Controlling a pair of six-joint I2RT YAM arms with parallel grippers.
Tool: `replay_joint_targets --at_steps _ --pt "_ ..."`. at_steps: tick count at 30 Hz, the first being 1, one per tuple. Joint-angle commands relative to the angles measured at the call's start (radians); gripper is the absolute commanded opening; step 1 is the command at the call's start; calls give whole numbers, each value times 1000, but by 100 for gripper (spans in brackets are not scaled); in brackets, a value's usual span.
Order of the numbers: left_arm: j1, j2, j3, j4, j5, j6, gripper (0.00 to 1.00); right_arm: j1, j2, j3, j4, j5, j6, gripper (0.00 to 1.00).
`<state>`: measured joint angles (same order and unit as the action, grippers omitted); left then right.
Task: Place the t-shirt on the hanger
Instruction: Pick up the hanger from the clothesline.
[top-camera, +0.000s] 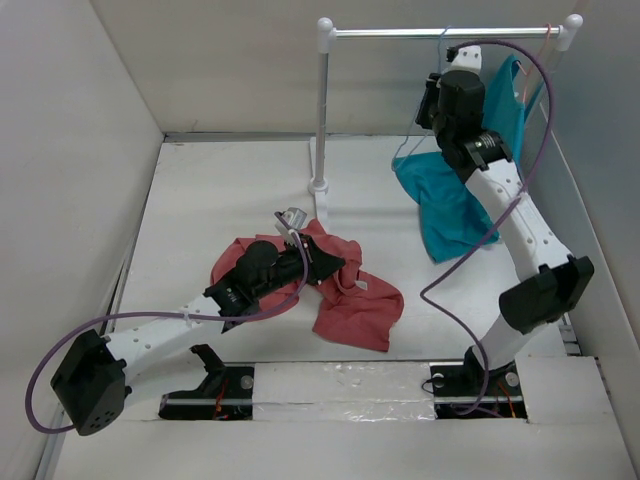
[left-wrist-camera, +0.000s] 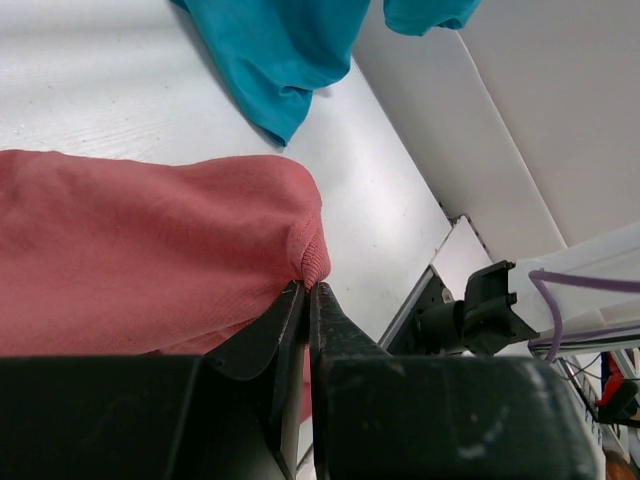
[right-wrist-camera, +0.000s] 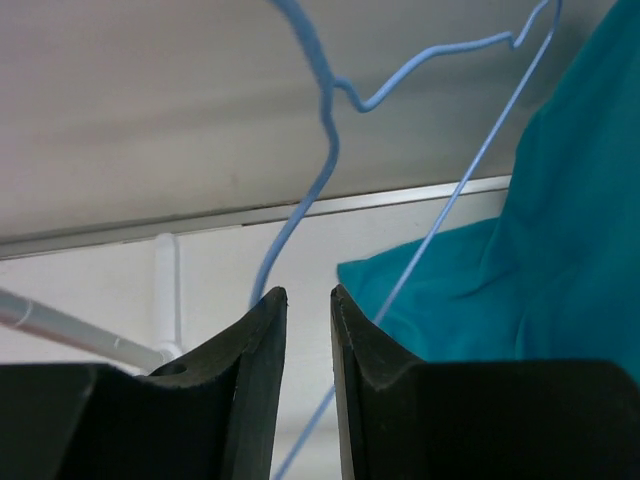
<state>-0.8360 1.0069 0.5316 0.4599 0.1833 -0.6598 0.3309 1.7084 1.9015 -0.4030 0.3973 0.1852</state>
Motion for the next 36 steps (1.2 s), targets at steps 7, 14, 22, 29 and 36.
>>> replay_joint_targets --at_steps 7,14,22,29,36 --pt "2 33 27 75 39 11 0 76 -219 -134 191 40 -6 41" --pt "2 47 25 88 45 6 0 33 -116 -30 149 -14 3 61" --pt "2 19 21 57 30 12 0 2 52 163 56 -3 -7 65" --pt "2 2 19 43 24 17 0 2 23 74 101 58 -23 26" --pt "2 4 11 52 30 6 0 2 -3 64 98 81 -53 0"
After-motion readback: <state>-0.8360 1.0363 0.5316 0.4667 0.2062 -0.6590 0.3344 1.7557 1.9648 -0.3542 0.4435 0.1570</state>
